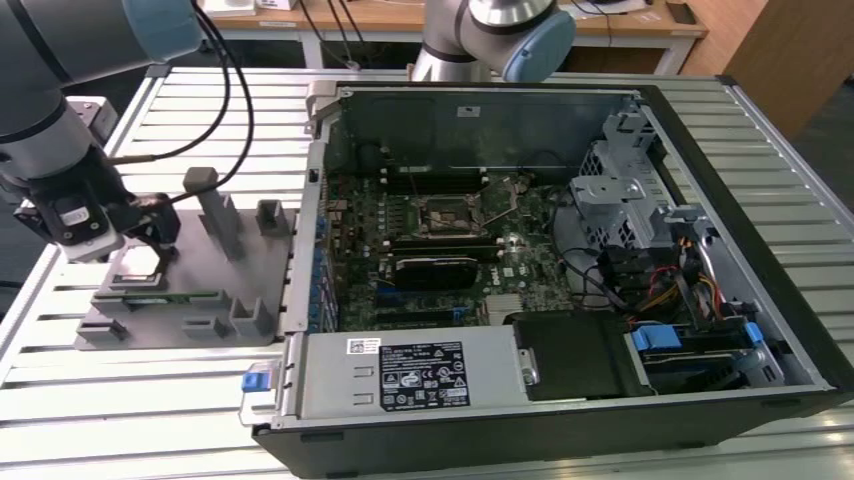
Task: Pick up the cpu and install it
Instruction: 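Pick up the cpu and move it towards the insertion slot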
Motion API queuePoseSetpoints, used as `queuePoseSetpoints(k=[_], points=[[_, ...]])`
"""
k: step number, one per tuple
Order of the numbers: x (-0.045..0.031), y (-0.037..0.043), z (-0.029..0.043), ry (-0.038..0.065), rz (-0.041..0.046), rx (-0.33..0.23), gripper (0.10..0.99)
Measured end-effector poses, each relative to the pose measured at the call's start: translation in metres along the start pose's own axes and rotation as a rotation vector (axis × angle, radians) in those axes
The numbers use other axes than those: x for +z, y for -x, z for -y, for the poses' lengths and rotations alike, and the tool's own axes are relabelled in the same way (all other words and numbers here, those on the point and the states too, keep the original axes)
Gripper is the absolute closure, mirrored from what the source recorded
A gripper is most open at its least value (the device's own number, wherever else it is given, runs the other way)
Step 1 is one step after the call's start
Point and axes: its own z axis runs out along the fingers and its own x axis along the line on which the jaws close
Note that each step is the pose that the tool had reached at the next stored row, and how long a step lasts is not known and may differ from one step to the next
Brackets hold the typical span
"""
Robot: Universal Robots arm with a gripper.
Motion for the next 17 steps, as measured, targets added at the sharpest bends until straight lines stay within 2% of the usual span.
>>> queuePoseSetpoints(k=[11,17], points=[[0.0121,-0.0018,-0.0009,0.0,-0.0001,0.001,0.325],[0.0132,-0.0018,0.0002,0.0,0.0,0.001,0.325]])
